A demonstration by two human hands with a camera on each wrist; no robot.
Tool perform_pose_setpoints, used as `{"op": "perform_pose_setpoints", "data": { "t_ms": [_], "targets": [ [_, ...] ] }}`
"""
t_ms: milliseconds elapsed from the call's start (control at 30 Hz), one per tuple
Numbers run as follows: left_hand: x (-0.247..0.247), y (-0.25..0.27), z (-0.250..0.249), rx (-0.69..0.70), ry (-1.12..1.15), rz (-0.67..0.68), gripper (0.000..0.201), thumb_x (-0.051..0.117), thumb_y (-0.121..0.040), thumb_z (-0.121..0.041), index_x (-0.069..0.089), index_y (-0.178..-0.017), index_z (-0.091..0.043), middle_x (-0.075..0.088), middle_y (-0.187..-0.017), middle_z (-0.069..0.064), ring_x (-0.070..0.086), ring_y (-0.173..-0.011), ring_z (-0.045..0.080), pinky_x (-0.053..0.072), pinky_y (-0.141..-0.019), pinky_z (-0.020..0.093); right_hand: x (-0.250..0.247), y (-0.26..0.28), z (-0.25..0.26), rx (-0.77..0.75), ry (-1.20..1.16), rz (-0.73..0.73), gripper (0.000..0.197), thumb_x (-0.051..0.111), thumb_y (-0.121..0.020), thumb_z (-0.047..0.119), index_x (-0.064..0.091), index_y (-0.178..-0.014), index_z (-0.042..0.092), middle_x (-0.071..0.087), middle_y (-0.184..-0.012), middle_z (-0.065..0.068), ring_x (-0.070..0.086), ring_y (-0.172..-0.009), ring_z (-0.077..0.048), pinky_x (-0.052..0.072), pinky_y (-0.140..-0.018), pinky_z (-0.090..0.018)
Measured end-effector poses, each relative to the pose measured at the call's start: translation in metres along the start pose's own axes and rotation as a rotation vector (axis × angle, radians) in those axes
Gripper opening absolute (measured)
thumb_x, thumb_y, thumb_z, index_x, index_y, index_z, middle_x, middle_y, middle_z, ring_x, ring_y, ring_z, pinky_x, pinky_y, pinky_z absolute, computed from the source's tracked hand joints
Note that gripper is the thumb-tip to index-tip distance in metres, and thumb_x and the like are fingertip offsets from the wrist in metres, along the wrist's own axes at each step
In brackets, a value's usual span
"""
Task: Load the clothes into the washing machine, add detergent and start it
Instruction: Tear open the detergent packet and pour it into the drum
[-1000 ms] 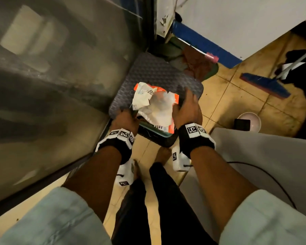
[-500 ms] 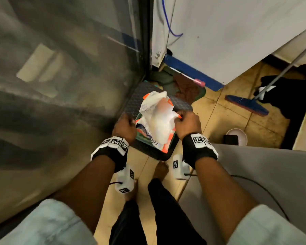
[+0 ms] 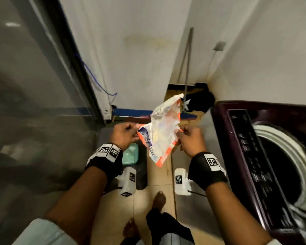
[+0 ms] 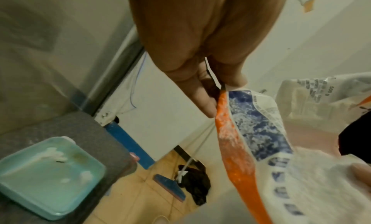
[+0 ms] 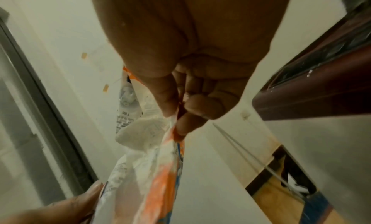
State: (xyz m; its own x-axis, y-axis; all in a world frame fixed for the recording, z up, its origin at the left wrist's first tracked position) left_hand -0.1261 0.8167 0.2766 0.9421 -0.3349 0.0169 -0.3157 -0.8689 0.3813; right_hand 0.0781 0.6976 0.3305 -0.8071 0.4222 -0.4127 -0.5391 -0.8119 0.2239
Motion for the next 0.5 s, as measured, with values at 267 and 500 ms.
{"op": "perform_pose_setpoints", "data": {
  "t_ms": [267, 500],
  "targets": [
    [0.160, 0.072, -0.076, 0.192, -0.070, 0.268, 0.015, 0.058, -0.094, -0.008, 0.063, -0.094, 0.006, 0.058, -0.068, 0.007, 0.055, -0.045, -0.002, 0.046, -0.049, 0.011, -0.175, 0.103, -0.025, 0.080, 0.020, -0.326, 0.019, 0.061, -0.082, 0.017, 0.064, -0.063, 0.017, 0.064, -0.056, -0.007, 0.057, -0.049, -0.018, 0.039, -0.047, -0.026],
    [0.305, 0.143, -0.093, 0.261, -0.132, 0.493, 0.020, 0.058, -0.094, -0.008, 0.063, -0.075, -0.012, 0.059, -0.070, 0.004, 0.055, -0.064, 0.011, 0.054, -0.063, 0.018, -0.300, 0.185, -0.073, 0.144, -0.058, -0.499, 0.018, 0.060, -0.088, 0.010, 0.066, -0.071, 0.008, 0.062, -0.061, -0.012, 0.059, -0.046, -0.016, 0.046, -0.044, -0.025]
  ]
}}
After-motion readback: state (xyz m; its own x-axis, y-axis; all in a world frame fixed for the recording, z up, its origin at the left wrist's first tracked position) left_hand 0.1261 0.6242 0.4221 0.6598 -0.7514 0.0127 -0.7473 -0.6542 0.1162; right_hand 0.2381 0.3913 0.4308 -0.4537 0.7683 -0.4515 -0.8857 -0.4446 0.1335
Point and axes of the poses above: each hand's wrist, its own y-axis away from the middle knuckle, its own x-axis out of the palm, z = x × y, the point moved 10 cm from there along -y, towards the middle knuckle
